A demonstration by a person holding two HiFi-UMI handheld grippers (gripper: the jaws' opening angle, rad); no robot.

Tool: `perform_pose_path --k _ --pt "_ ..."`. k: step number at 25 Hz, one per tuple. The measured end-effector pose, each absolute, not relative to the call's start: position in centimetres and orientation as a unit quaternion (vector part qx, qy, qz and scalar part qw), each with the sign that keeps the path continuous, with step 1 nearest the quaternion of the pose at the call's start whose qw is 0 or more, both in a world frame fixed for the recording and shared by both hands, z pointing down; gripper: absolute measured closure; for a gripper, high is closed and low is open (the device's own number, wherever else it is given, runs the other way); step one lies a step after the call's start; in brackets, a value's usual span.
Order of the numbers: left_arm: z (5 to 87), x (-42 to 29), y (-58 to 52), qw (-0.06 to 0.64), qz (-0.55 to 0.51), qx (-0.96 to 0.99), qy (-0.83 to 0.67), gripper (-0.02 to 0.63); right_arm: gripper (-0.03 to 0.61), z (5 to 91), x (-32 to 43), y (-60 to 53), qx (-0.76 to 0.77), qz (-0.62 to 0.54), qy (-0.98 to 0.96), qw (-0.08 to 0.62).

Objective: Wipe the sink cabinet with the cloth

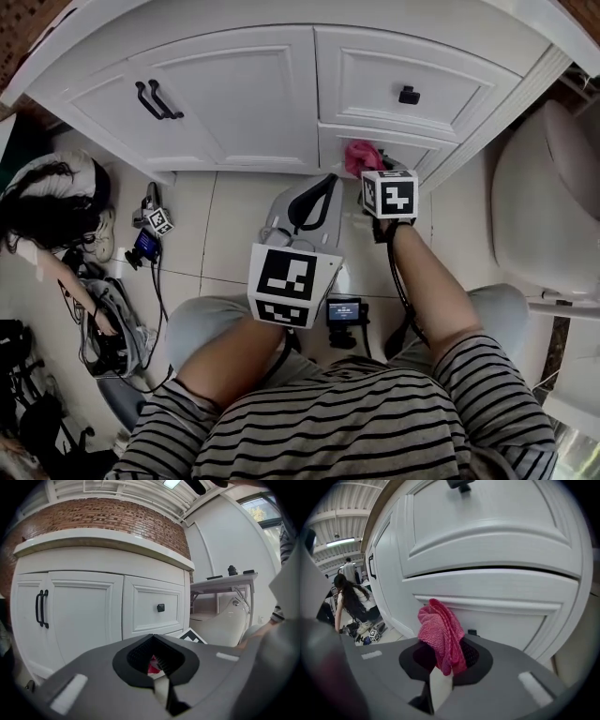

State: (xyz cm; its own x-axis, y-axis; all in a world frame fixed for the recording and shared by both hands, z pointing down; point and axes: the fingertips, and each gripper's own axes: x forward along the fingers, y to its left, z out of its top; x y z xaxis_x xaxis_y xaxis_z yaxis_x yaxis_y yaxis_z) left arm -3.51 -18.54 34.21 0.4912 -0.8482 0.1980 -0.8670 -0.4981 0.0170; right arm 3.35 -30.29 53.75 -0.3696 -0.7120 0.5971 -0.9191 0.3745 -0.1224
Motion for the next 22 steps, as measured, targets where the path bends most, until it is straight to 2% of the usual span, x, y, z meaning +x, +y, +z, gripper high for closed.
perform_pose_path --k 17,22 --pt "35.8 -1.0 -18.4 0.052 0.109 0.868 -0.482 0.612 0.514 54.9 13.4 -30.7 0.572 0.228 -0.748 0.247" --pt "35.2 -1.7 -18.6 0.056 0.097 0.866 -0.487 0.612 0.511 55.1 19.7 -29.4 0.626 0.266 -0.695 0.234"
